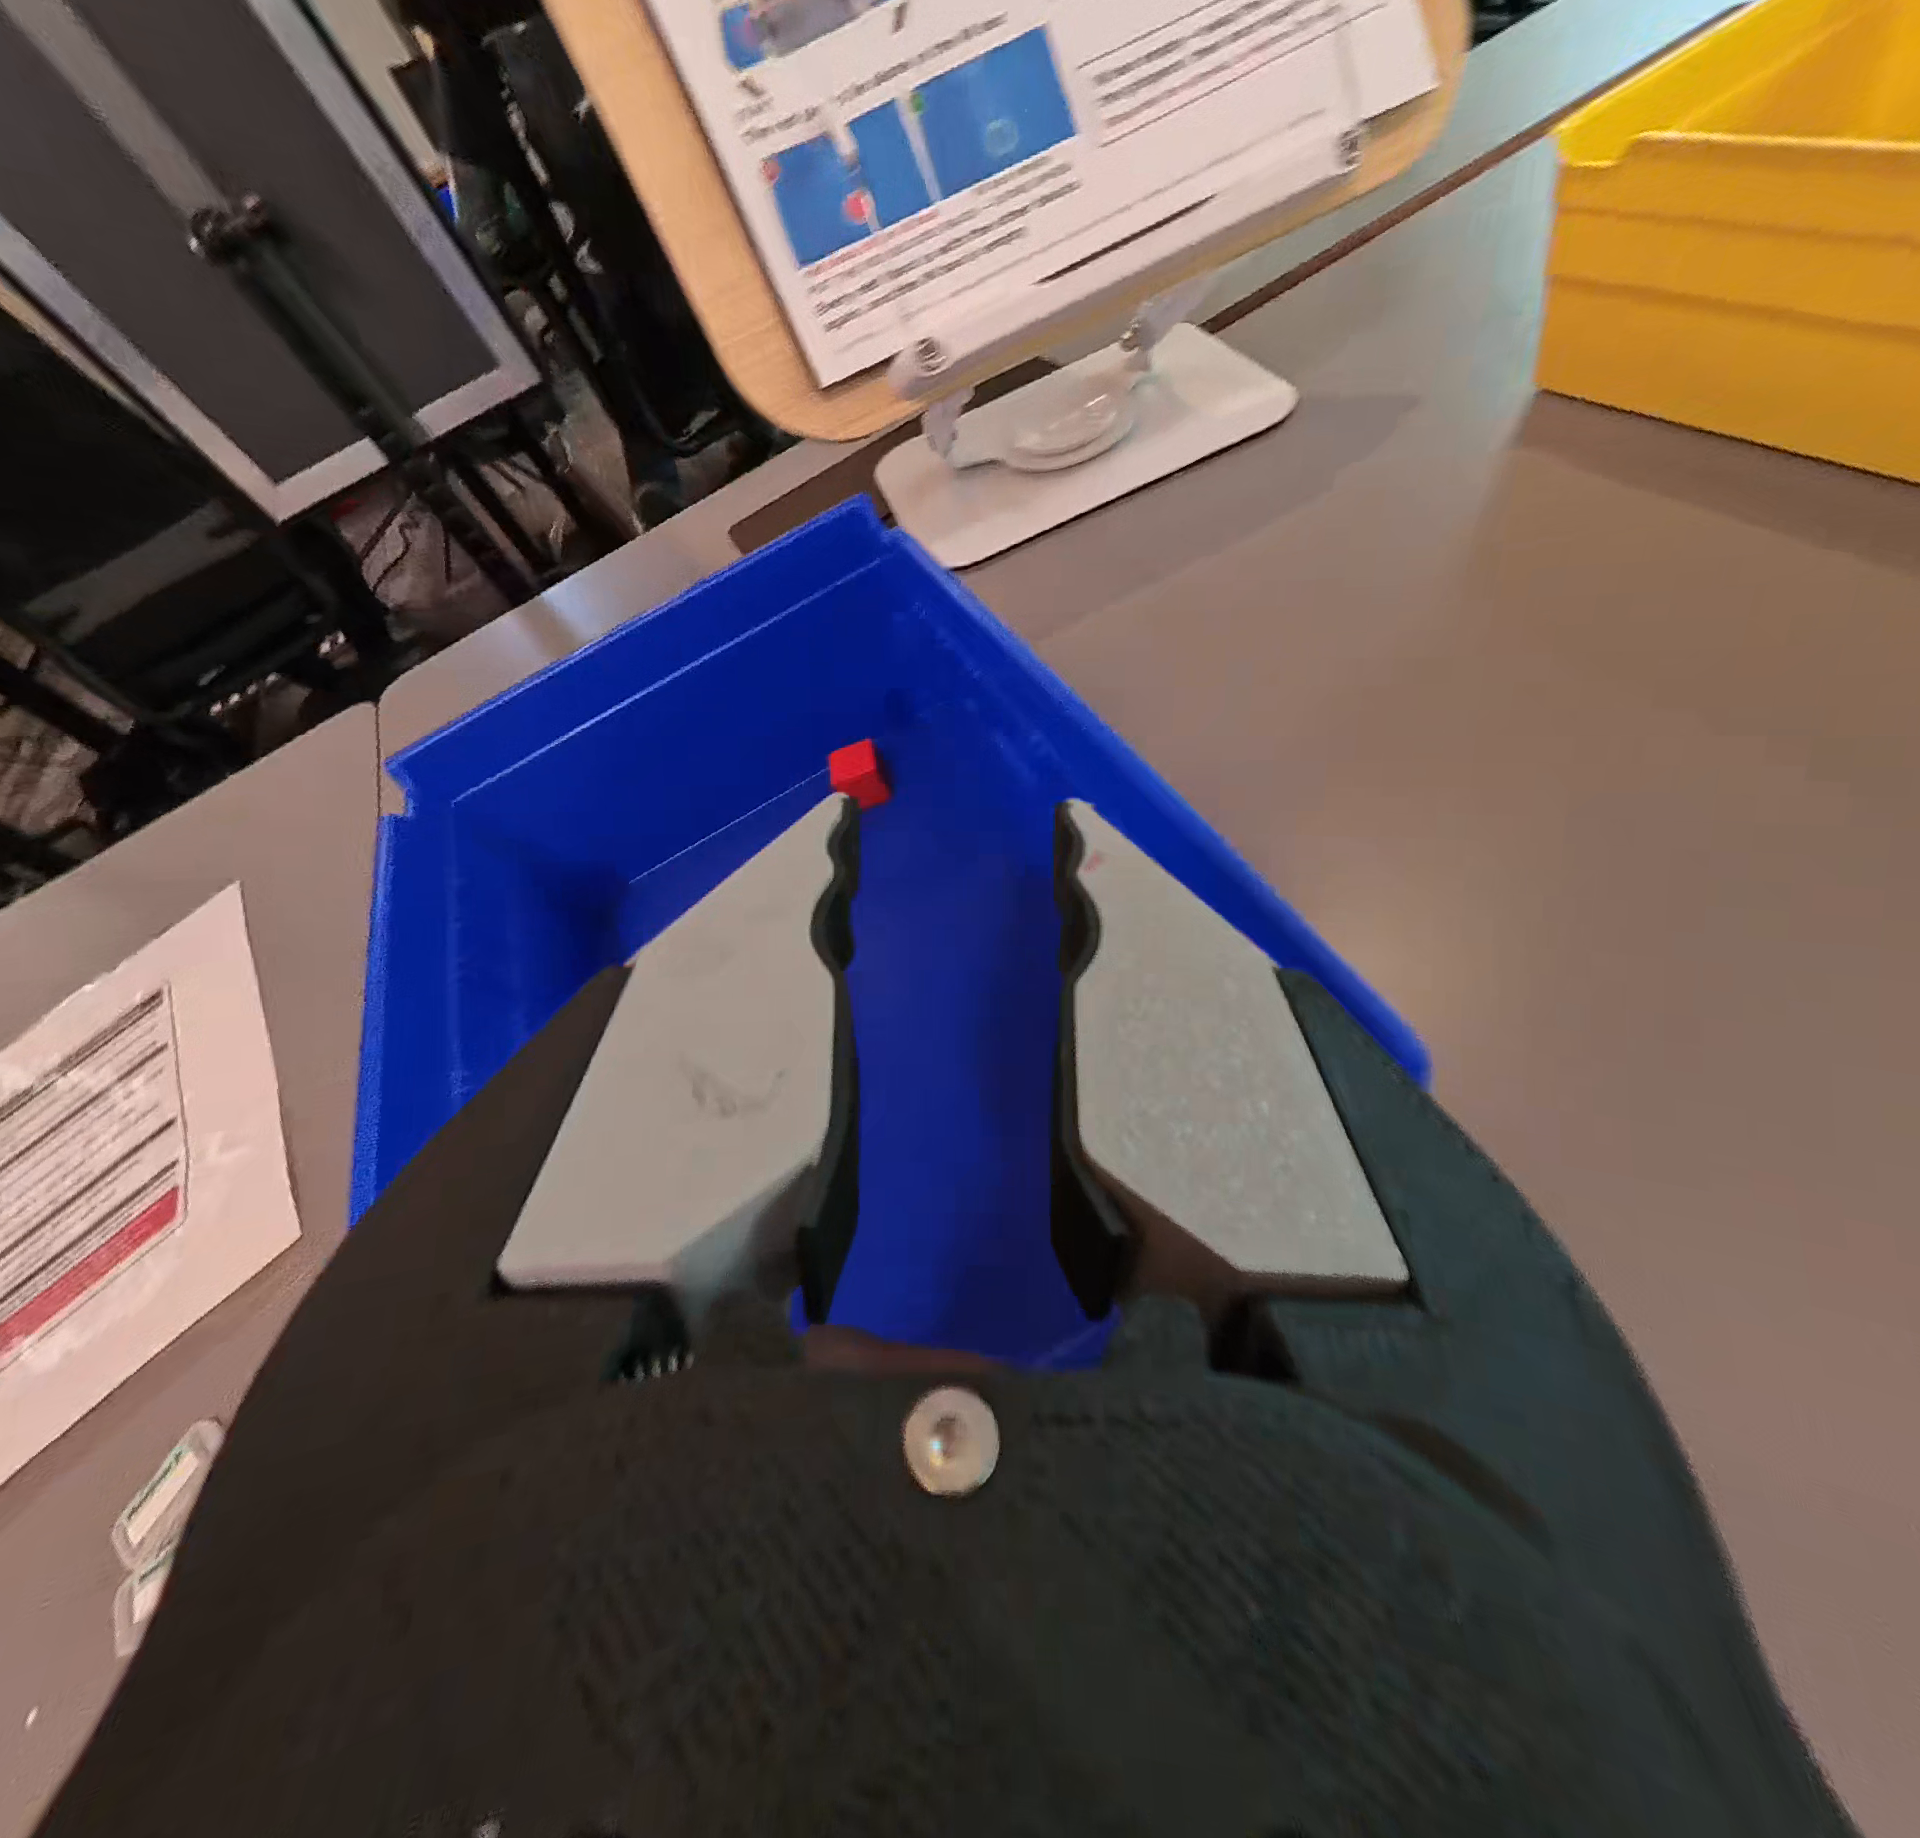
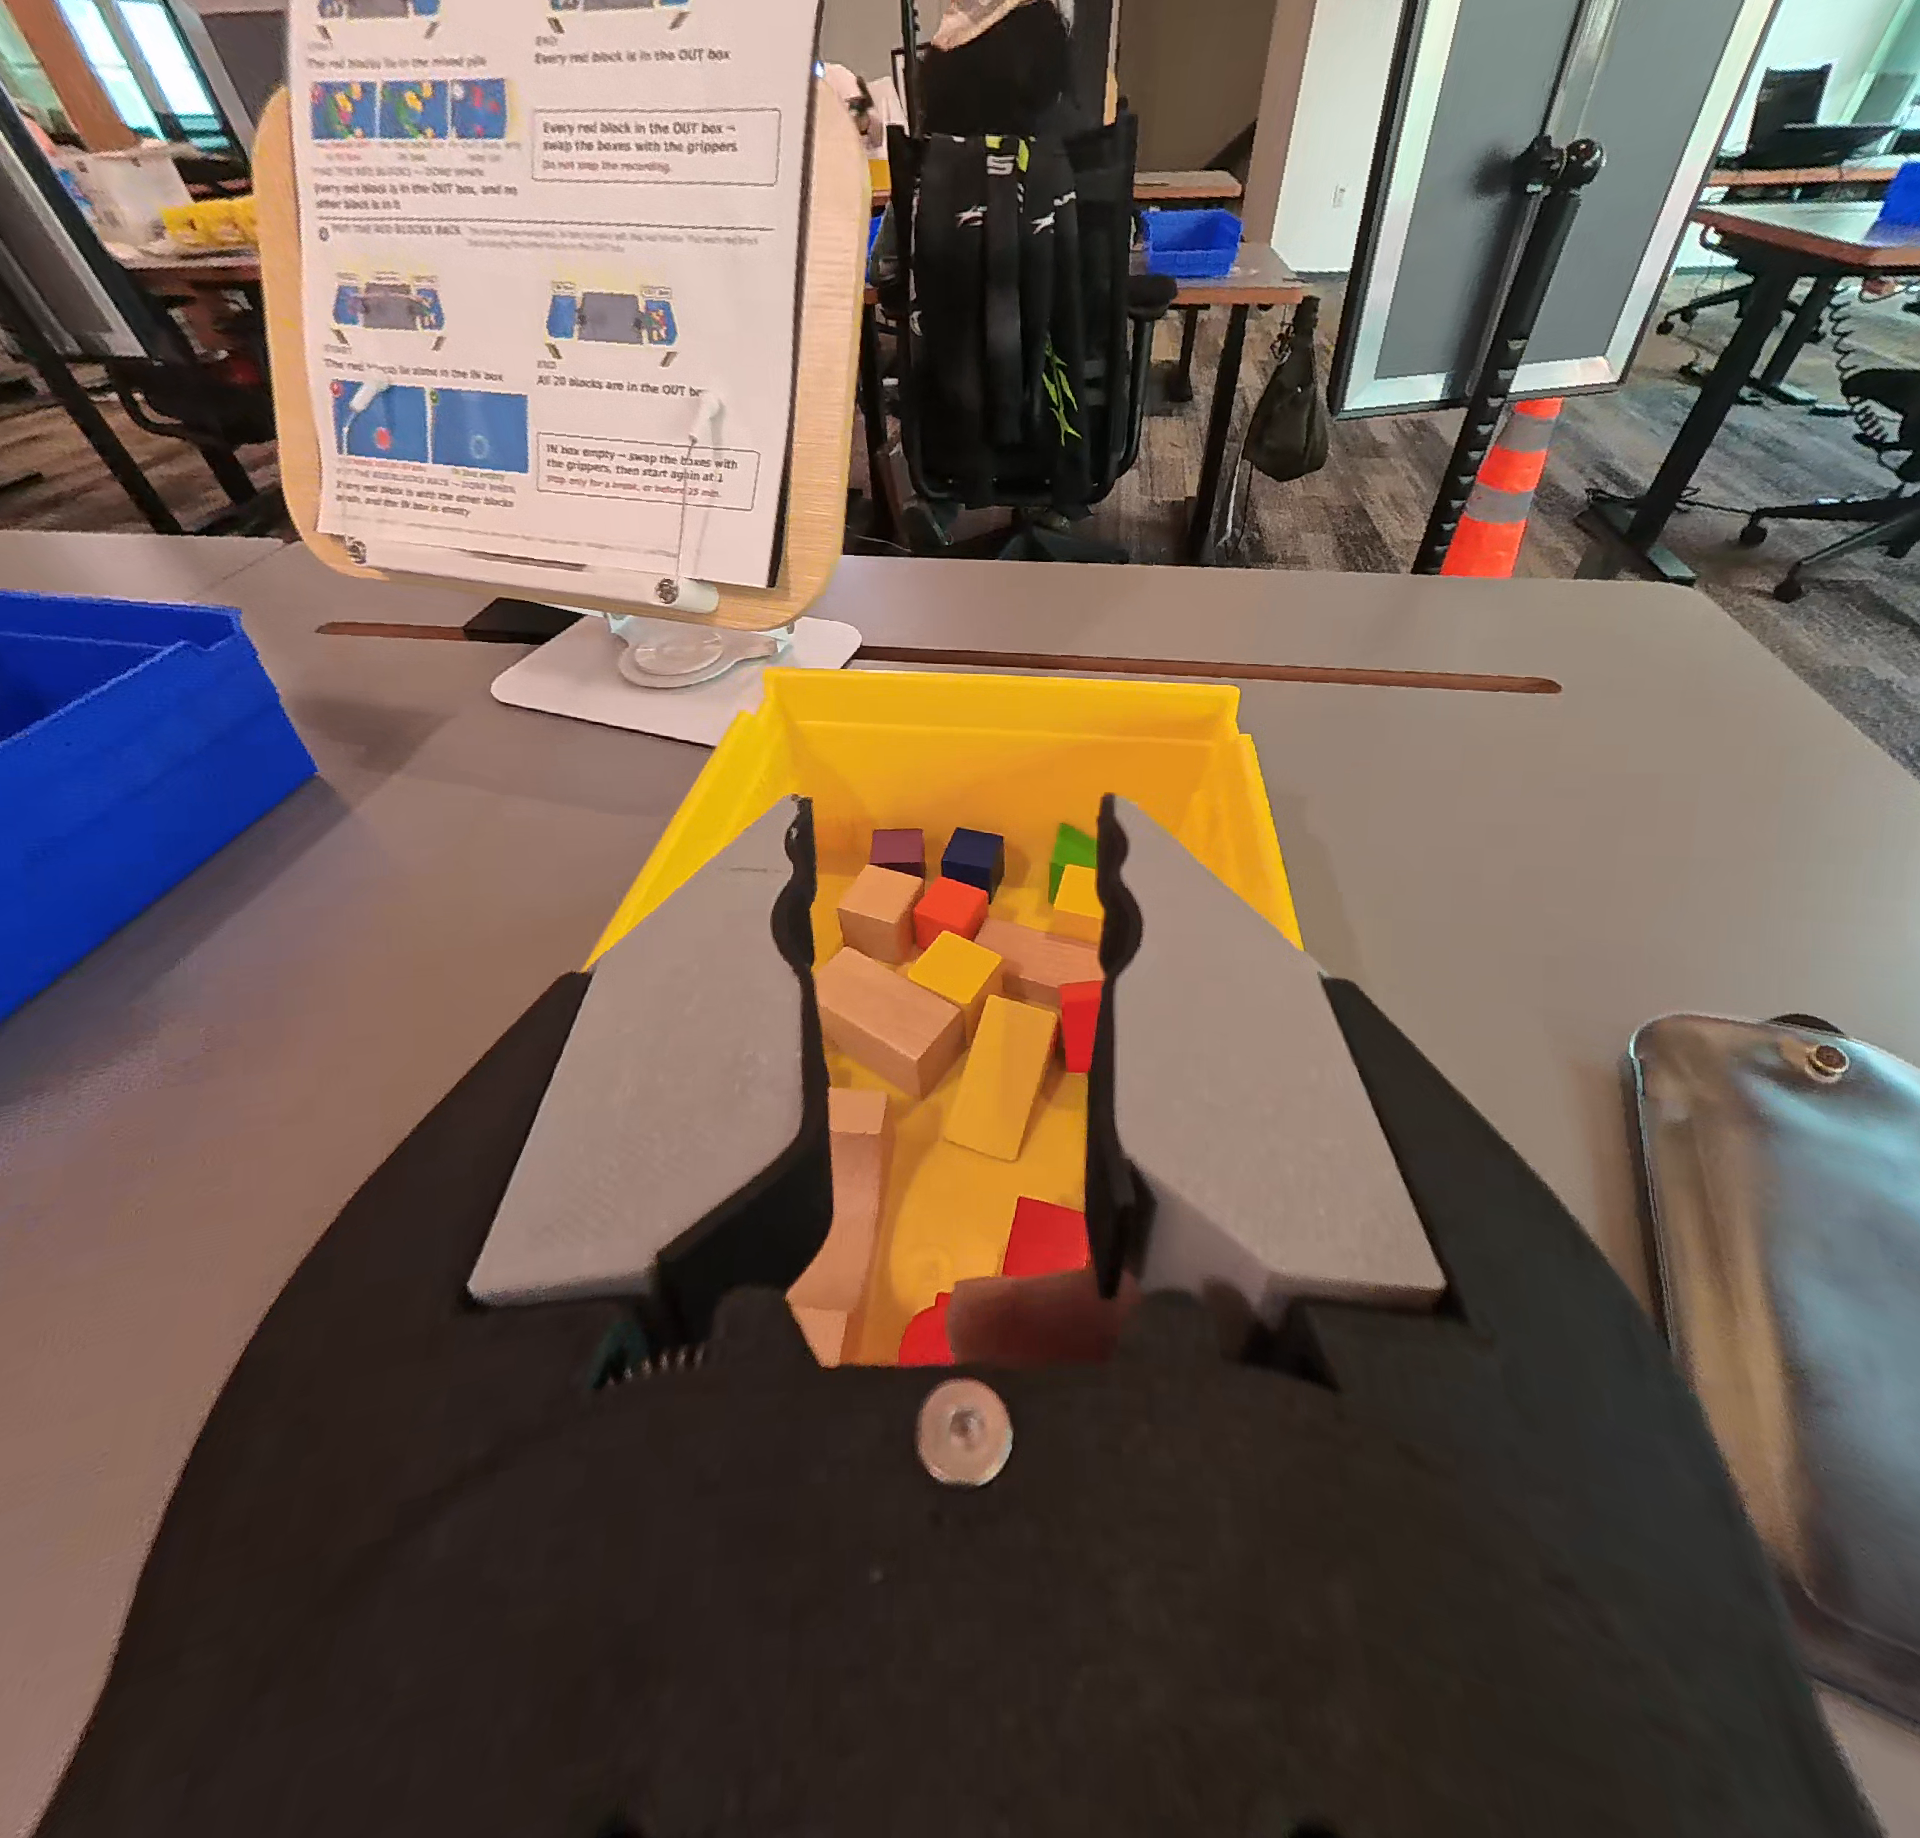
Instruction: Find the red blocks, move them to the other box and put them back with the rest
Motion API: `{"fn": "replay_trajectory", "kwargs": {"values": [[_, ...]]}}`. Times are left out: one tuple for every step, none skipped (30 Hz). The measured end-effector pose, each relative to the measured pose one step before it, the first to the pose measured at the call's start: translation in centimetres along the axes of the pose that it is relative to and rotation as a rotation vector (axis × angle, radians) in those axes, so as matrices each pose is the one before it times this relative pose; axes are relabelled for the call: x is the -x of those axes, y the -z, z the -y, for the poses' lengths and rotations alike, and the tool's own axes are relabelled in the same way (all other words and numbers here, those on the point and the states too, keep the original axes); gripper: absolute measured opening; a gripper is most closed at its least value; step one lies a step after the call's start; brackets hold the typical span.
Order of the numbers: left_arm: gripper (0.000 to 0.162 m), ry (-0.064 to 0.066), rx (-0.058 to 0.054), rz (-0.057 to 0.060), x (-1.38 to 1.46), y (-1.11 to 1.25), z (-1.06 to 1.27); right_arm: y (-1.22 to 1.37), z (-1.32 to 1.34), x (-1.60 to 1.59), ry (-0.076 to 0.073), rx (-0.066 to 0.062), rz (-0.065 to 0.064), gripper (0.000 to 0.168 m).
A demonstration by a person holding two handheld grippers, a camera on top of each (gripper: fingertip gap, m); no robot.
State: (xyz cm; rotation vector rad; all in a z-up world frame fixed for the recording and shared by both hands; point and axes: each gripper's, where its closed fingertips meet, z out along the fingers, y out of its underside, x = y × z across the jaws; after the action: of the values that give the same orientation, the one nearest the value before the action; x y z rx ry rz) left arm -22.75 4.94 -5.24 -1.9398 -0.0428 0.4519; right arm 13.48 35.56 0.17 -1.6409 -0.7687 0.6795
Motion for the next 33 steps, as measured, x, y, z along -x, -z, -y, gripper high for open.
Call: {"fn": "replay_trajectory", "kwargs": {"values": [[0.035,0.0013,0.0177,0.009,0.853,-0.66,-0.514,0.033,-0.039,0.162,-0.0028,0.0009,0.0074,0.051],[0.036,-0.0131,0.0259,0.0,0.593,-0.942,-0.552,-0.011,-0.115,0.17,-0.0029,0.0052,0.0086,0.051],[0.036,-0.014,0.0371,-0.015,0.314,-1.176,-0.524,-0.036,-0.175,0.174,-0.0014,0.0087,0.0082,0.051],[0.038,-0.0101,0.0405,-0.0263,0.155,-1.337,-0.351,-0.062,-0.187,0.174,0.0008,0.0099,0.0066,0.051],[0.041,-0.015,0.0386,-0.0357,0.043,-1.437,-0.157,-0.077,-0.194,0.185,0.0016,0.0099,0.0055,0.052],[0.043,-0.0194,0.0386,-0.0365,0.066,-1.483,-0.09,-0.098,-0.169,0.185,0.0011,0.0084,0.0049,0.052],[0.042,0.0021,0.0439,-0.0233,0.365,-1.531,-0.157,-0.109,-0.128,0.226,0.0001,0.0061,0.0058,0.052],[0.042,0.0301,0.0522,-0.0125,0.602,-1.548,-0.24,-0.112,-0.118,0.279,-0.0006,0.0053,0.0077,0.052],[0.044,0.0457,0.0536,-0.0015,0.754,-1.55,-0.229,-0.128,-0.13,0.301,-0.0001,0.0058,0.0088,0.052],[0.047,0.0445,0.0484,-0.0041,0.624,-1.496,-0.203,-0.14,-0.131,0.288,0.0018,0.006,0.0076,0.053],[0.049,0.0348,0.0445,-0.0065,0.45,-1.413,-0.249,-0.118,-0.13,0.23,0.005,0.0063,0.0042,0.053],[0.05,0.0264,0.0397,-0.0033,0.384,-1.344,-0.297,-0.115,-0.11,0.125,0.0081,0.0066,-0.0001,0.053],[0.051,0.0178,0.0344,0.0039,0.368,-1.262,-0.327,-0.073,-0.081,0.046,0.0097,0.0053,-0.0037,0.053],[0.051,0.0035,0.0287,0.0137,0.422,-1.14,-0.302,-0.038,-0.038,-0.008,0.009,0.003,-0.004,0.054],[0.052,-0.005,0.0173,0.0248,0.497,-0.972,-0.202,-0.001,-0.008,-0.034,0.0061,0.0006,-0.0013,0.054],[0.05,0.0016,-0.0181,0.0138,0.301,-0.63,0.346,0.012,0.004,-0.041,0.0017,-0.0005,0.0013,0.054],[0.046,0.0194,-0.0308,-0.0016,0.101,-0.217,0.573,0.026,0.0,-0.055,-0.0019,-0.0005,0.0035,0.054],[0.044,0.0139,0.003,-0.0019,0.08,-0.286,0.122,0.044,0.003,-0.065,-0.0029,-0.0002,0.0046,0.054],[0.042,0.0081,0.0012,-0.0077,-0.121,-0.264,0.068,0.051,0.012,-0.104,-0.0024,-0.0002,0.003,0.055],[0.038,-0.0003,-0.0153,-0.012,-0.255,-0.15,0.226,0.065,0.021,-0.147,-0.0017,-0.0012,0.0005,0.055],[0.03,-0.0032,-0.0087,-0.0117,-0.249,-0.12,0.089,0.067,0.038,-0.14,-0.0014,-0.0018,-0.0005,0.055],[0.022,0.0064,-0.0022,-0.0062,-0.148,-0.058,-0.009,0.092,0.028,-0.109,-0.0015,-0.0016,0.0003,0.055],[0.022,0.0101,0.0079,-0.0093,-0.143,0.051,-0.081,0.119,0.053,-0.056,-0.0015,-0.0018,0.0017,0.054],[0.021,-0.0011,0.015,-0.0261,-0.435,0.195,-0.171,0.173,0.102,-0.001,-0.0013,-0.0028,0.0027,0.054],[0.021,-0.0236,0.0071,-0.0144,-0.391,0.285,-0.136,0.231,0.151,0.056,-0.0018,-0.0056,0.0039,0.055],[0.021,-0.0396,-0.0068,0.0168,-0.065,0.495,0.007,0.284,0.22,0.177,-0.0028,-0.0082,0.0078,0.055],[0.021,-0.0487,-0.0178,0.0367,0.195,0.757,0.225,0.284,0.251,0.344,-0.0033,-0.009,0.0151,0.054],[0.021,-0.048,-0.0362,0.0431,0.265,1.051,0.54,0.267,0.256,0.547,-0.0037,-0.0083,0.0236,0.053],[0.021,-0.0409,-0.0581,0.0495,0.389,1.365,0.939,0.2,0.207,0.739,-0.0046,-0.0057,0.0316,0.052],[0.021,-0.041,-0.0826,0.047,0.35,1.634,1.383,0.117,0.134,0.892,-0.0056,-0.0019,0.0378,0.052],[0.021,-0.0474,-0.1066,0.0374,0.134,1.841,1.811,-0.007,0.044,1.033,-0.0058,0.0018,0.0424,0.052],[0.021,-0.0507,-0.1209,0.0427,0.078,1.948,2.187,-0.13,-0.033,1.151,-0.0046,0.0051,0.0472,0.053],[0.021,-0.0688,-0.1464,0.0113,-0.655,2.014,2.707,-0.255,-0.115,1.308,-0.0033,0.0079,0.0538,0.055]]}}
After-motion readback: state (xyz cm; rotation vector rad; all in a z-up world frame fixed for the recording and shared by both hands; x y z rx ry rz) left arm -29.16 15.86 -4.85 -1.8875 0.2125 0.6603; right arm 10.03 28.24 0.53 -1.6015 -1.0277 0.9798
